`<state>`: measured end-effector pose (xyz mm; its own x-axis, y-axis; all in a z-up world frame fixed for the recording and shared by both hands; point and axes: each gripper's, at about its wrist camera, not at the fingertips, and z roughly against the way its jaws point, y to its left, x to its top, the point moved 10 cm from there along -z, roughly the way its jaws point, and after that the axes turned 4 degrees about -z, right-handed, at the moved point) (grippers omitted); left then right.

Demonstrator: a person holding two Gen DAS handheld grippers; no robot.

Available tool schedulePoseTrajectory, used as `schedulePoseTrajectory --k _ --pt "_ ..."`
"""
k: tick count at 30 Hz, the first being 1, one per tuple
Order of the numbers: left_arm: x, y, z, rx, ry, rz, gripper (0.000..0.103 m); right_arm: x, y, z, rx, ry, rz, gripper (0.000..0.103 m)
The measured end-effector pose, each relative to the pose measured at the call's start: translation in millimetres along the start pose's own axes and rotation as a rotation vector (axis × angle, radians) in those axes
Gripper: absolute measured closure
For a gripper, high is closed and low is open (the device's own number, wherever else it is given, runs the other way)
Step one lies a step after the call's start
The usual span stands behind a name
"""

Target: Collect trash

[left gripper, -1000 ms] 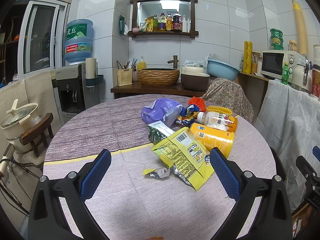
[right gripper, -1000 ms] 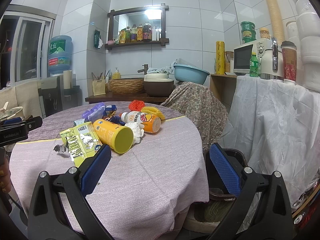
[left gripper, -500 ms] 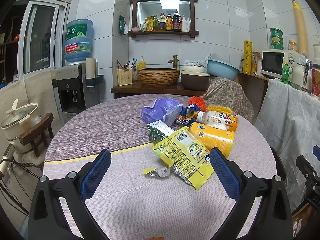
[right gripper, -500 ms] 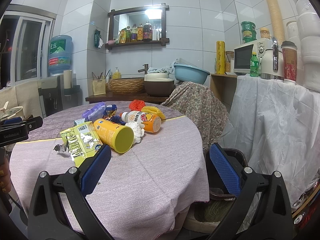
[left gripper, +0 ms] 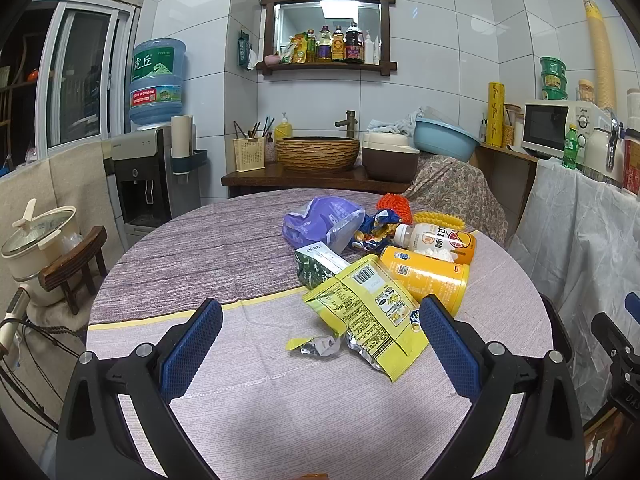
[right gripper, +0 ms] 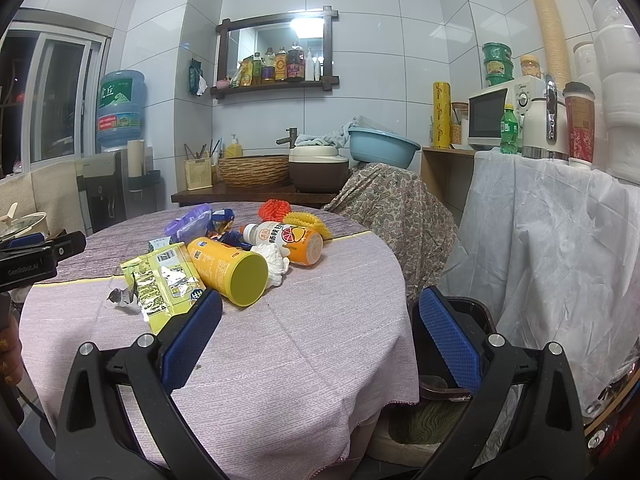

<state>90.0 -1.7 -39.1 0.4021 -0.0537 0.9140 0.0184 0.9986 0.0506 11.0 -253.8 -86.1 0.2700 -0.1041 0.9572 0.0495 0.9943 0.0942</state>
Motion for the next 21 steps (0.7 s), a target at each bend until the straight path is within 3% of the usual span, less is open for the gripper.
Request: schedulePoseTrajectory --k 21 --pt "-4.2 2.2 -7.1 0.009 0.012 -0.012 0.005 -10.0 5.8 -10.2 0.012 0.026 -0.001 0.005"
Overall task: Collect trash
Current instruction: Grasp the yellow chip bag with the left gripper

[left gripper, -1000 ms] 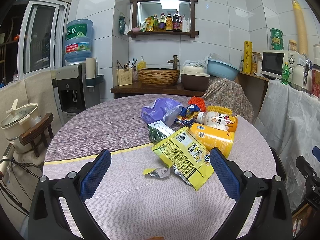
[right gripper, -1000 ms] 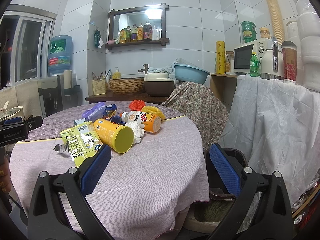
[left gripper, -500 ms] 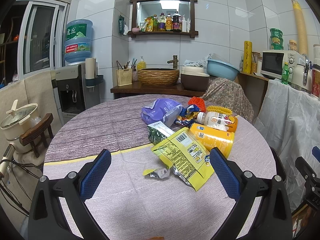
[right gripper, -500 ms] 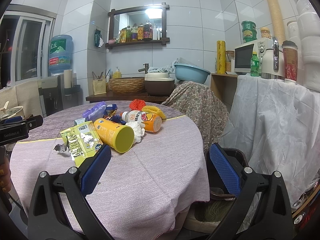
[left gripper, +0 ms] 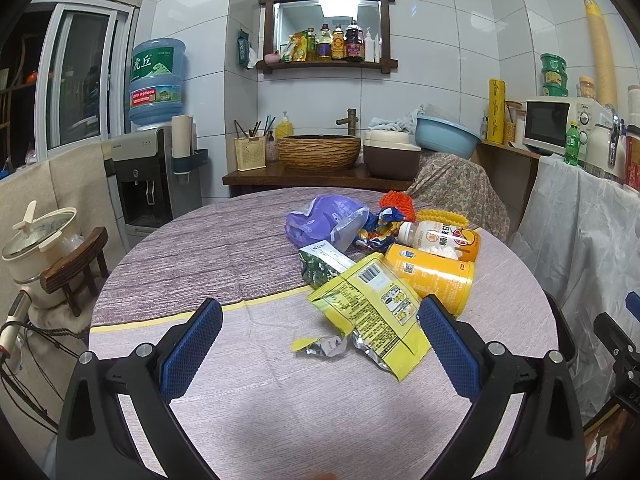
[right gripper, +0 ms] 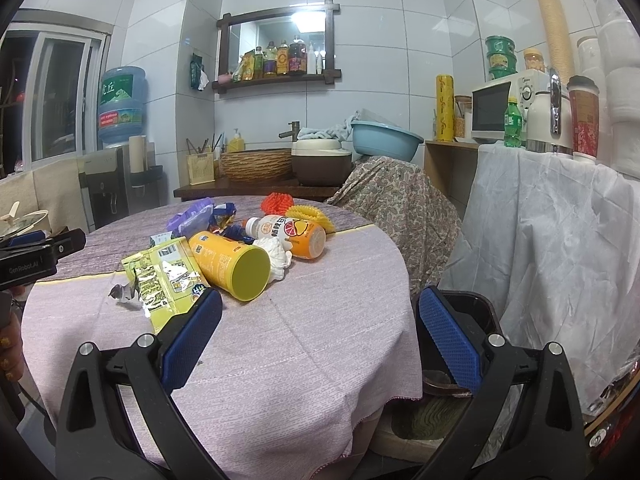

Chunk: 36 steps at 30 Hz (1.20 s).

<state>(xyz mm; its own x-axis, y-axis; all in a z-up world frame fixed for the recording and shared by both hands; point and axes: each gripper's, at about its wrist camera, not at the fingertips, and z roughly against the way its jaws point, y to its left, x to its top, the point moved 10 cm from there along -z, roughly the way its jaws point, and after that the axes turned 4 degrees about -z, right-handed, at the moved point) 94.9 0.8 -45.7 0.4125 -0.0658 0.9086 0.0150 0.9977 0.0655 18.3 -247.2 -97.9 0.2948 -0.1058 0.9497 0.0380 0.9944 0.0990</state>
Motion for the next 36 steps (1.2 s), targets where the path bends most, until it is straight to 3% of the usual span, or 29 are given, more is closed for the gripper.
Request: schedulePoseTrajectory --k 8,17,24,29,32,36 --pt "-22.1 13.5 -26.4 -0.073 0.122 0.047 0.005 -7.0 1.7 -4.7 0.033 0.05 0.043 0.005" --pt "-31.3 -2.3 -63.2 -0.263 0.229 0.072 0.005 -26.4 11.6 -15.4 0.057 0.106 0.091 0.005" --pt "-41.4 -11.2 -103.6 -0.383 0.362 0.115 0.029 -29.6 9.1 -17.8 0.049 0.12 0.097 0.005" --pt "-41.4 -16.1 -112.8 -0.45 0.392 0.118 0.034 -32.3 5.8 -22.8 0.043 0.133 0.092 0.005" --pt "-45.2 -18.5 -115.2 -0.483 0.415 0.133 0.044 -34.4 7.0 -24.9 0.045 0.138 0.095 0.005" --pt "-49.2 -20.0 -117.9 -0.504 0.436 0.142 0.065 -37.7 7.9 -29.5 0.051 0.153 0.093 0.005"
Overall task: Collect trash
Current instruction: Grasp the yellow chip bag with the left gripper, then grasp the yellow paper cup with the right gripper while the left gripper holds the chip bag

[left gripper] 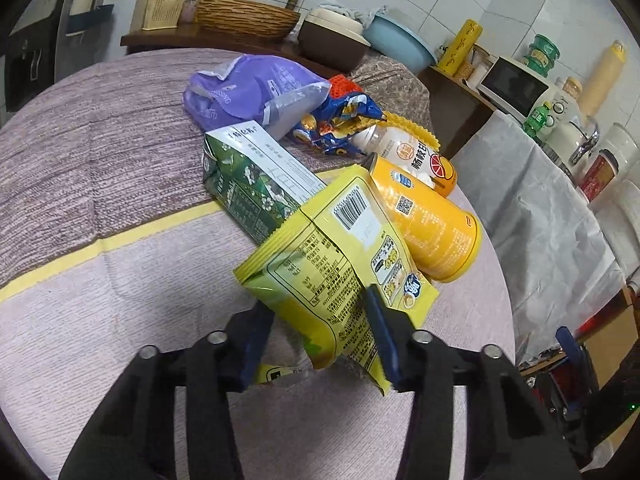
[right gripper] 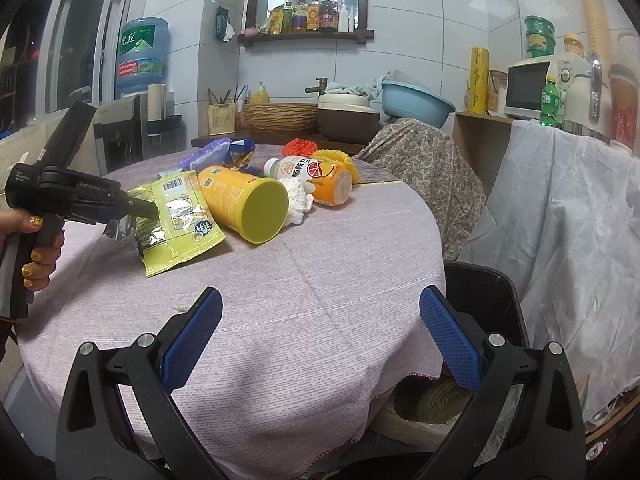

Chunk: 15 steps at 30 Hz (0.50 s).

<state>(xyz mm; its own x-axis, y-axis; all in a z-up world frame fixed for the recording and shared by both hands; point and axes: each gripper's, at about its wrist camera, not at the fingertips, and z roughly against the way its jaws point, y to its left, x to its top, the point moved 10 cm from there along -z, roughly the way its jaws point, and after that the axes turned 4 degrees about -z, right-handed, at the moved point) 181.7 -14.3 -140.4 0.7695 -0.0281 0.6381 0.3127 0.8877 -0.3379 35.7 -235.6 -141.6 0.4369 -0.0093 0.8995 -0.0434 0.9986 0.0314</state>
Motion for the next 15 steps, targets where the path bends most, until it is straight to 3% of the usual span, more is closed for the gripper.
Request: schedulePoseTrajectory --k 6,9,15 --pt "0.9 -2.3 5.0 -0.04 -0.017 0.014 0.086 0.9 6.9 -16.0 0.045 0.036 0.025 0.006" --pt "2.0 -4.0 8.2 -0.043 -0.032 0.003 0.089 2.5 13.7 -30.7 0.099 0.081 0.03 0.005" --pt "7.3 -12.0 12.8 -0.04 -0.061 -0.023 0.095 21.1 40.1 -49.3 0.188 0.076 0.146 0.005"
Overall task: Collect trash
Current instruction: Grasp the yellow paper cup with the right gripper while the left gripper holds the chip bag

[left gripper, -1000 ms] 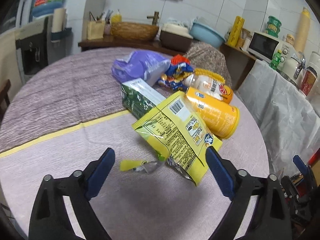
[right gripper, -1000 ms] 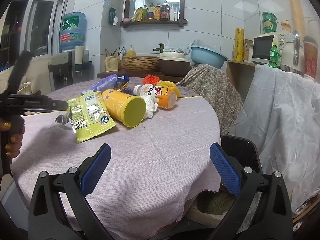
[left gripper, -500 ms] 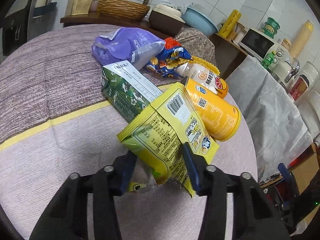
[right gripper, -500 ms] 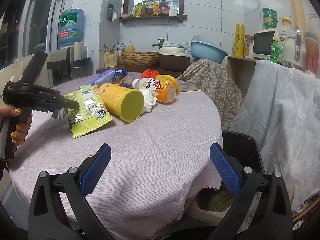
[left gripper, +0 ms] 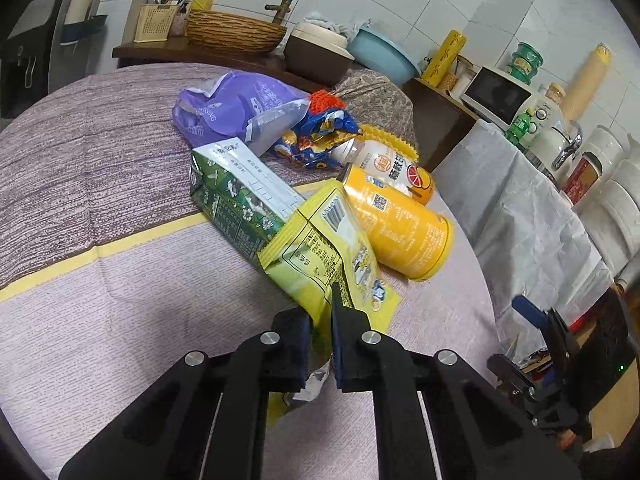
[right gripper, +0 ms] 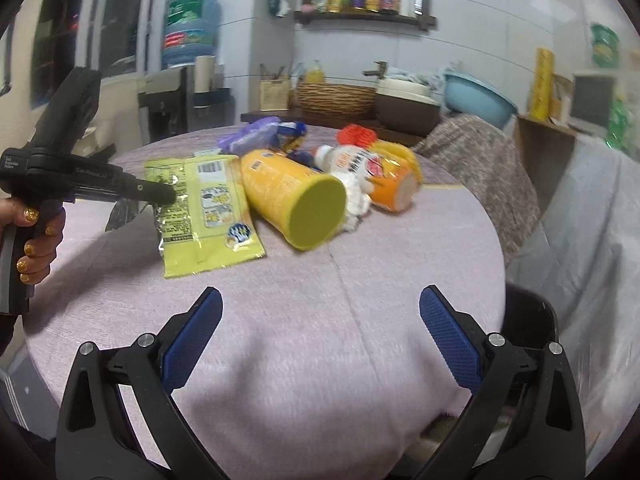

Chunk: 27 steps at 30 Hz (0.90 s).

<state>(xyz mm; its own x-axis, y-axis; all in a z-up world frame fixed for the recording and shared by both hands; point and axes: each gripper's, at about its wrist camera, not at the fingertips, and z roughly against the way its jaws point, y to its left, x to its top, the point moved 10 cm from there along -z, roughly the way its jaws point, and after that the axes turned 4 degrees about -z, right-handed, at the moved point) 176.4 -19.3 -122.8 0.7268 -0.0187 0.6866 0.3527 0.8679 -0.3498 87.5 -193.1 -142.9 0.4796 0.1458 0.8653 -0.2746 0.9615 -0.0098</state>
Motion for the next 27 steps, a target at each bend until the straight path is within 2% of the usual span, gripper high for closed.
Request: schedulePoseTrajectory --k 10,16,21,24,27 --pt "18.3 -11.3 28.1 0.011 -0.071 -0.048 0.097 56.0 28.0 -63.6 0.132 0.084 0.235 0.006" --pt "24.2 -7.6 39.8 0.05 -0.094 -0.056 0.097 63.8 60.4 -104.6 0.181 0.201 0.414 0.019" --pt "24.1 -2.6 45.2 0.056 -0.103 -0.048 0.097 62.5 69.9 -131.4 0.141 0.299 0.534 0.022" --pt "23.5 -2.7 44.7 0.055 -0.103 -0.048 0.097 60.0 67.3 -141.7 0.106 0.338 0.568 0.031" --pt "22.8 -5.0 42.5 0.056 -0.101 -0.056 0.097 60.1 65.7 -142.8 0.112 0.354 0.563 0.032"
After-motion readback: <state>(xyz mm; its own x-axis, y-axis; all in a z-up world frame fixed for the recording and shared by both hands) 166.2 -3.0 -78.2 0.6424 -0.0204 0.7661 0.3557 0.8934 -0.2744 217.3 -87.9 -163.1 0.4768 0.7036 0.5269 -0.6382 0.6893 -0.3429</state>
